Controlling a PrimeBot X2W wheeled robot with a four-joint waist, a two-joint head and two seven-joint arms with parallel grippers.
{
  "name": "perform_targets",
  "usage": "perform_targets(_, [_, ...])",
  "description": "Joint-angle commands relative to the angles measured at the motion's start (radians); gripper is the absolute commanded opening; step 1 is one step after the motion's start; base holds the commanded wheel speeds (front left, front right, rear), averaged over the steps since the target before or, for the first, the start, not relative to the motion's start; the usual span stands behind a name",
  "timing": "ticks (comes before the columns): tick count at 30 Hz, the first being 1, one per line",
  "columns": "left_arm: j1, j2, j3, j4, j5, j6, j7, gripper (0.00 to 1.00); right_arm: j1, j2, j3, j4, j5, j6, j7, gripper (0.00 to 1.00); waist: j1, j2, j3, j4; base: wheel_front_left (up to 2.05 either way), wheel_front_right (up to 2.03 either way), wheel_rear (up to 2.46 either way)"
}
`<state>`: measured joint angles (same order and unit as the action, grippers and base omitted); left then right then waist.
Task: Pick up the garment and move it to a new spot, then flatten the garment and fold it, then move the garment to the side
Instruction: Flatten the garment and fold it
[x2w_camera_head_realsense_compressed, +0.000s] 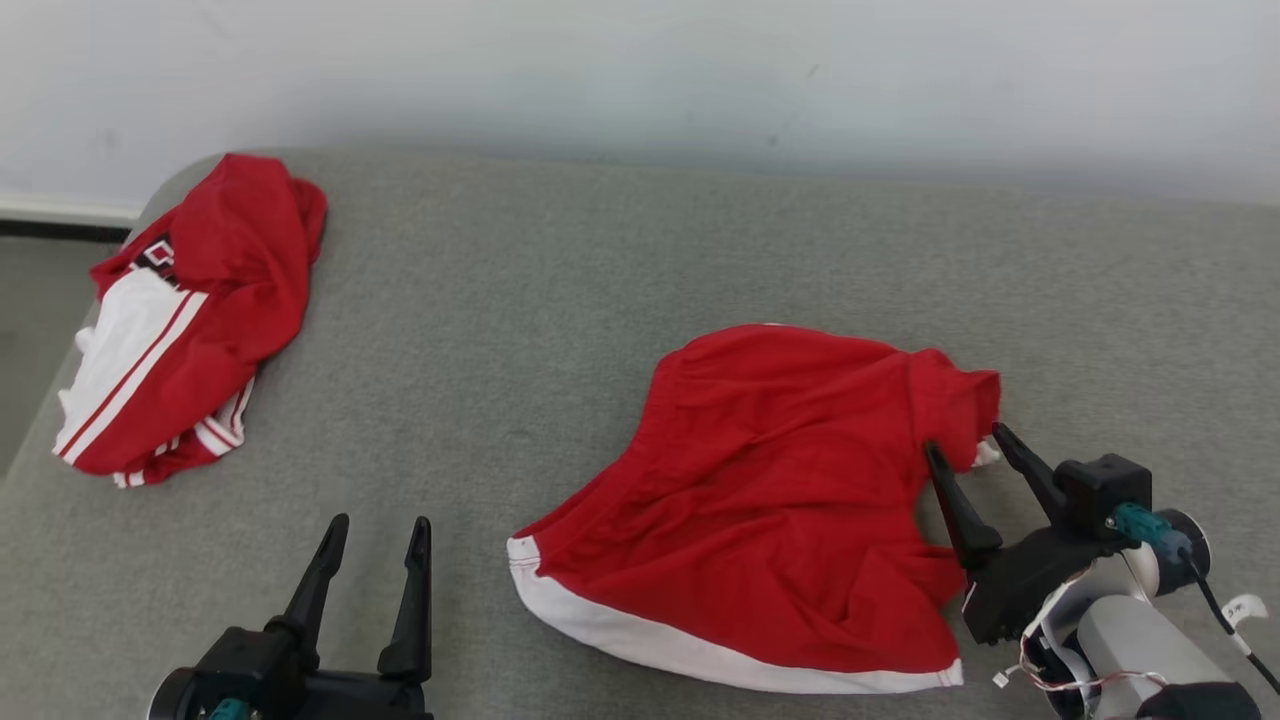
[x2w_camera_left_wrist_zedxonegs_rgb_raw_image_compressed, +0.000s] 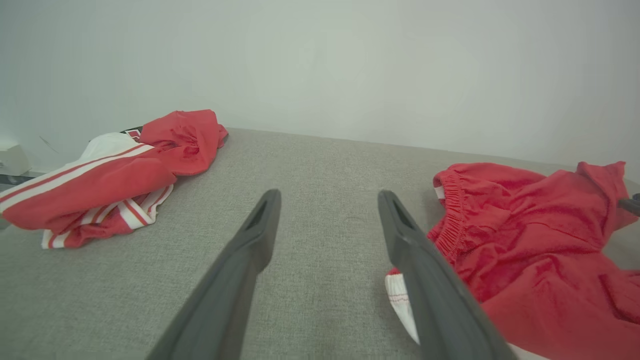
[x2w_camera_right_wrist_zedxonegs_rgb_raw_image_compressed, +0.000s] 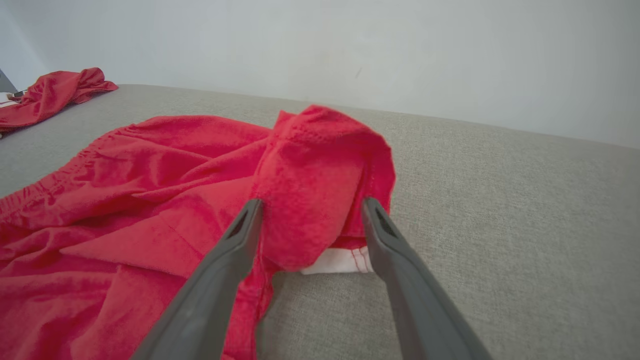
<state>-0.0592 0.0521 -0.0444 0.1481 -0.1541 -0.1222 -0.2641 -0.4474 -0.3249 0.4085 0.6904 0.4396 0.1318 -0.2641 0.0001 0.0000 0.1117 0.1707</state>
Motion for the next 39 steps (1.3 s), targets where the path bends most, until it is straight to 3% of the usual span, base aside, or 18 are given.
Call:
perform_targets(1, [-0.015, -0.001, -0.002, 0.006, -0.006, 0.001, -0.001, 1.00, -0.023, 0.000, 0.010, 0.020, 0.013, -0.002, 0.000, 1.00, -0.0001, 0.0000, 0.035, 0.037, 0.00, 0.00, 0.00])
perform_targets(3, [-0.025, -0.002, -0.011, 0.009, -0.018, 0.002, -0.001, 1.00, -0.047, -0.001, 0.030, 0.054, 0.030, -0.002, 0.000, 1.00, -0.0001, 0.0000, 0.048, 0.049, 0.00, 0.00, 0.00])
perform_targets(4, [-0.028, -0.002, -0.017, 0.010, -0.024, 0.005, -0.001, 1.00, -0.061, -0.002, 0.041, 0.071, 0.040, -0.002, 0.000, 0.71, -0.0001, 0.0000, 0.054, 0.053, 0.00, 0.00, 0.00])
perform_targets(5, [-0.030, -0.002, -0.023, 0.012, -0.029, 0.007, -0.001, 1.00, -0.072, -0.001, 0.053, 0.088, 0.049, -0.002, 0.002, 0.09, -0.0001, 0.0000, 0.059, 0.056, 0.00, 0.00, 0.00])
perform_targets(6, [-0.032, -0.002, -0.028, 0.014, -0.034, 0.010, -0.001, 1.00, -0.087, -0.002, 0.063, 0.103, 0.058, -0.002, 0.002, 0.00, -0.0001, 0.0000, 0.062, 0.059, 0.00, 0.00, 0.00])
perform_targets(19, [-0.055, -0.001, -0.065, 0.035, -0.060, 0.022, -0.001, 1.00, -0.251, -0.089, 0.030, 0.130, 0.049, -0.002, 0.000, 0.00, -0.0001, 0.0000, 0.051, 0.066, 0.00, 0.00, 0.00])
perform_targets(21, [-0.047, -0.002, -0.068, 0.036, -0.059, 0.024, -0.001, 1.00, -0.253, -0.079, 0.042, 0.164, 0.050, -0.002, 0.000, 1.00, -0.0001, 0.0000, 0.046, 0.061, 0.00, 0.00, 0.00])
perform_targets(29, [-0.021, -0.001, -0.053, 0.039, -0.048, 0.022, -0.001, 1.00, -0.203, -0.061, 0.023, 0.168, 0.060, -0.002, 0.000, 1.00, -0.0001, 0.0000, 0.020, 0.019, 0.00, 0.00, 0.00])
perform_targets(39, [-0.002, 0.001, 0.008, 0.028, -0.003, 0.008, -0.001, 1.00, 0.042, -0.027, -0.136, -0.109, -0.001, -0.002, 0.000, 1.00, -0.0001, 0.0000, -0.047, -0.077, 0.00, 0.00, 0.00])
